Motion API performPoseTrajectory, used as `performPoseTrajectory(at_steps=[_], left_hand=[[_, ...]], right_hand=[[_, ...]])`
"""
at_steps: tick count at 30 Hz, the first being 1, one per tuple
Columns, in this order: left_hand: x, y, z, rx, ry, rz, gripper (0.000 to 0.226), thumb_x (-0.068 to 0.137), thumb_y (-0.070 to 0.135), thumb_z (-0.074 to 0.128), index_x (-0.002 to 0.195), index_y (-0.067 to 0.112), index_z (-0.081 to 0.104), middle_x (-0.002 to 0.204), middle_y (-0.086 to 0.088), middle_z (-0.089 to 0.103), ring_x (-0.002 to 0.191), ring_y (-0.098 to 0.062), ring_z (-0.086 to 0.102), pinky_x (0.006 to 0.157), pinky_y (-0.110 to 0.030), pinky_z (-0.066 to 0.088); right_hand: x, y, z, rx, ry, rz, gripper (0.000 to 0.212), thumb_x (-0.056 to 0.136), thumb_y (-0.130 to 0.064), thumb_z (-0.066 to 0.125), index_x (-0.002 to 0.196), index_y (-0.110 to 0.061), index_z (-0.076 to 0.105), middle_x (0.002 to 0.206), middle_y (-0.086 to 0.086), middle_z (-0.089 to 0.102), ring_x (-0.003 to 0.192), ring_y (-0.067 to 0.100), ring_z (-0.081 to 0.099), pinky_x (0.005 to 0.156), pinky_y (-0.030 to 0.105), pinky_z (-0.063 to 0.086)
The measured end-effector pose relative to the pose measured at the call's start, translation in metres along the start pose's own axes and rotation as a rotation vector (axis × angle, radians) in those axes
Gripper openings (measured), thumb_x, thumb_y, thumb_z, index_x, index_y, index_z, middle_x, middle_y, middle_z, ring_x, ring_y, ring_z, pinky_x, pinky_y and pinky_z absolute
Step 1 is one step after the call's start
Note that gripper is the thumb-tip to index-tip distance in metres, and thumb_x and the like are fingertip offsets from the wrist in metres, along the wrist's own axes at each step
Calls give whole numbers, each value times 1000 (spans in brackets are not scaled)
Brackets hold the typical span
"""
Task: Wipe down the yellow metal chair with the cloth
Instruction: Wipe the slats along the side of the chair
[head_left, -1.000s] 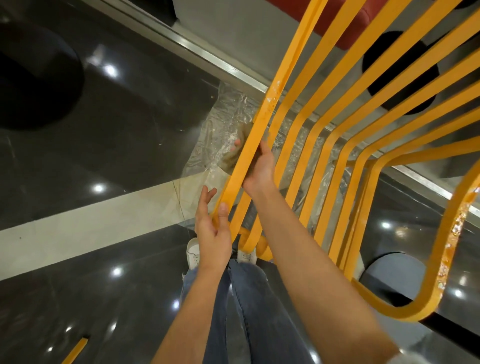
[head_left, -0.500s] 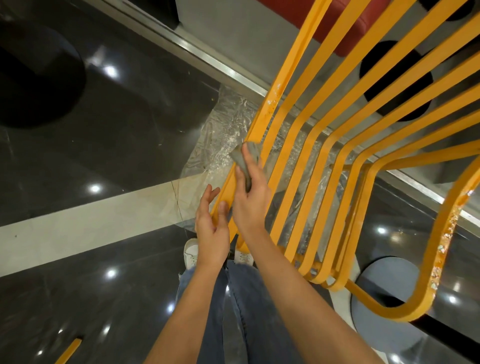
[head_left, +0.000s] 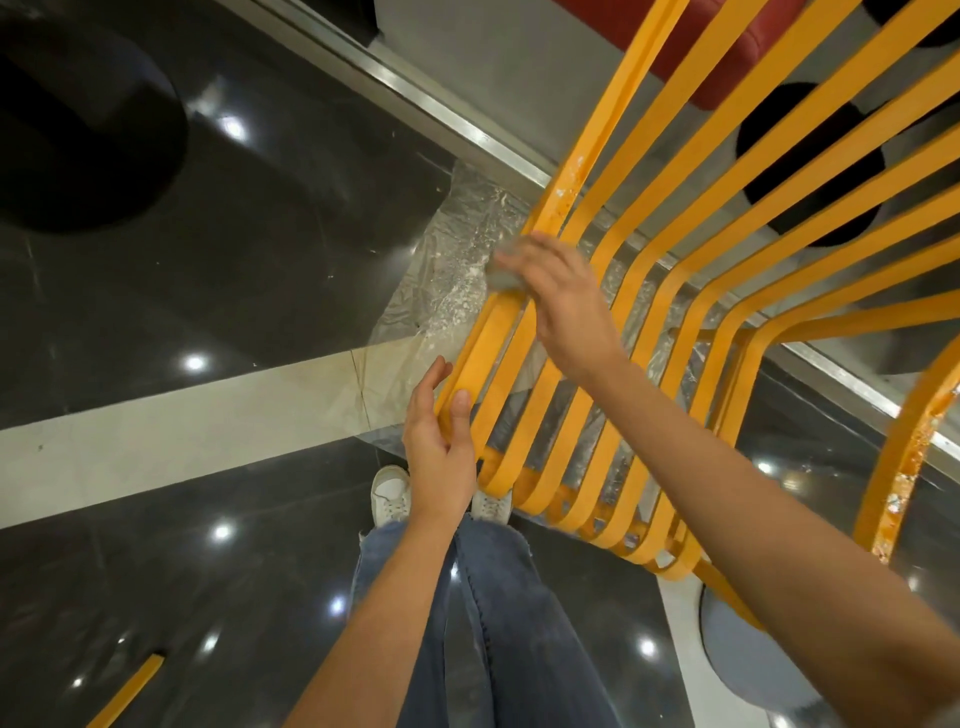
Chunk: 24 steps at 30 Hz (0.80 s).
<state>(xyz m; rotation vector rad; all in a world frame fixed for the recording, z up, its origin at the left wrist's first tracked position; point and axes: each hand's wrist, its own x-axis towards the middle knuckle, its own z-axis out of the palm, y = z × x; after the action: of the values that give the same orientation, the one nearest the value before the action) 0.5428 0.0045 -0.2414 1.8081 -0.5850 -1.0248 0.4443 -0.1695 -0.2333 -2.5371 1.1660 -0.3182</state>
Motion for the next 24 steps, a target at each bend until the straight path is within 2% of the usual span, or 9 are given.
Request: performPoseTrajectory(at_steps=[2, 4, 7, 10, 13, 15, 17, 21, 24], left_hand=[[0, 0, 0, -25, 0, -12, 44, 102, 34, 46, 144, 23, 42, 140, 12, 51, 131, 3, 42, 99, -3, 33], [0, 0, -1, -55, -7, -29, 46, 101, 33, 46, 145, 20, 41, 139, 9, 52, 130, 3, 45, 98, -5, 36], [1, 0, -2, -53, -17, -24, 47, 101, 29, 47, 146, 16, 39, 138, 4, 54, 127, 3, 48, 98, -6, 38], [1, -1, -3, -24, -26, -29, 46, 102, 32, 45, 146, 20, 40, 134, 3, 57, 125, -1, 51, 102, -15, 42], [2, -2, -1, 6, -21, -10, 42, 103, 32, 44, 144, 21, 44, 133, 8, 56, 123, 4, 50, 101, -19, 40], [3, 2, 1, 14, -4, 11, 39, 104, 29, 43, 142, 21, 47, 135, 10, 54, 124, 7, 48, 103, -20, 40], [6, 7, 4, 16, 6, 35, 36, 104, 26, 44, 140, 22, 49, 136, 10, 55, 126, 4, 48, 108, -29, 42], [24, 23, 13, 190, -19, 116, 40, 102, 38, 44, 140, 27, 49, 137, 11, 55, 126, -7, 50, 107, -47, 42], [44, 34, 26, 509, -53, 168, 48, 103, 45, 36, 146, 24, 41, 143, 7, 51, 130, -14, 47, 108, -44, 35]], right_hand=[[23, -12, 0, -143, -33, -13, 45, 79, 8, 61, 117, -14, 66, 115, 6, 67, 123, 33, 52, 106, 49, 37], [15, -30, 3, -196, -182, -225, 38, 78, 2, 62, 110, -17, 67, 106, 3, 67, 113, 29, 55, 112, 45, 29], [-9, -24, -7, -11, -342, -404, 40, 88, 0, 56, 120, -23, 64, 117, -2, 65, 121, 23, 53, 114, 40, 25], [4, 5, -14, 94, -202, -211, 40, 95, -3, 50, 126, -24, 63, 130, -6, 64, 135, 21, 46, 112, 50, 31], [4, -8, -6, 195, -39, 9, 41, 93, -1, 52, 124, -22, 67, 131, -4, 64, 139, 22, 42, 113, 54, 30], [-17, -27, 2, 244, -44, -60, 46, 88, 6, 56, 122, -21, 70, 129, -3, 66, 133, 21, 47, 110, 46, 32], [-34, -30, -2, 313, -49, -113, 45, 87, 11, 58, 119, -18, 72, 126, -1, 68, 124, 19, 52, 104, 37, 38], [-14, 1, -30, 302, 165, 45, 51, 80, 21, 51, 113, -11, 74, 110, -1, 71, 98, 21, 58, 86, 35, 47], [27, 28, -51, 183, 341, 185, 44, 87, 11, 54, 121, -12, 70, 111, 4, 72, 100, 26, 61, 90, 15, 40]])
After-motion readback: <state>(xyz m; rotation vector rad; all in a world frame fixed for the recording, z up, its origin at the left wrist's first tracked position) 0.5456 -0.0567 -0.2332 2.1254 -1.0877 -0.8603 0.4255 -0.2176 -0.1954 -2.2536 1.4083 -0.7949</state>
